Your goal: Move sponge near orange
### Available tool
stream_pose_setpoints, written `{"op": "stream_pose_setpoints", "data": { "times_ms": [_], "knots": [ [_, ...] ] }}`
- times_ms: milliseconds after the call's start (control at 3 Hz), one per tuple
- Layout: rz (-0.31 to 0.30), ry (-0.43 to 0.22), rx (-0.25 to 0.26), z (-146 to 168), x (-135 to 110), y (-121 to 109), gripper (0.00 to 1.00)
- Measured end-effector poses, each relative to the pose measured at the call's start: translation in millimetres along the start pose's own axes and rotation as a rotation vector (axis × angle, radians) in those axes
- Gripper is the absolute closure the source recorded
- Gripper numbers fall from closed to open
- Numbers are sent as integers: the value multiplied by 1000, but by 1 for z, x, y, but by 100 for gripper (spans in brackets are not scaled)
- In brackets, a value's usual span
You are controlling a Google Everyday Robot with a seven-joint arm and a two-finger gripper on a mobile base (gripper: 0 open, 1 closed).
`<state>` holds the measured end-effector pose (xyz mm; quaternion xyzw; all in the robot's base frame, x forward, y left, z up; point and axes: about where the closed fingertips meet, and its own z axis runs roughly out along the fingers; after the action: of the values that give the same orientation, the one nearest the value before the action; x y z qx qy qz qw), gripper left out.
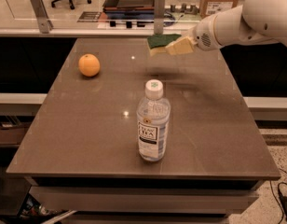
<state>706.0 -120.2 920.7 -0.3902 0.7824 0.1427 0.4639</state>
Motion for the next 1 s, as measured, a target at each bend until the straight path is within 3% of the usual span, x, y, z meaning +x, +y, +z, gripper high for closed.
{"op": "stream_pose_setpoints", "data": {
  "times_ms": [1000],
  "knots": [
    [-48,-36,-72,24,-15,70,100]
  ]
}}
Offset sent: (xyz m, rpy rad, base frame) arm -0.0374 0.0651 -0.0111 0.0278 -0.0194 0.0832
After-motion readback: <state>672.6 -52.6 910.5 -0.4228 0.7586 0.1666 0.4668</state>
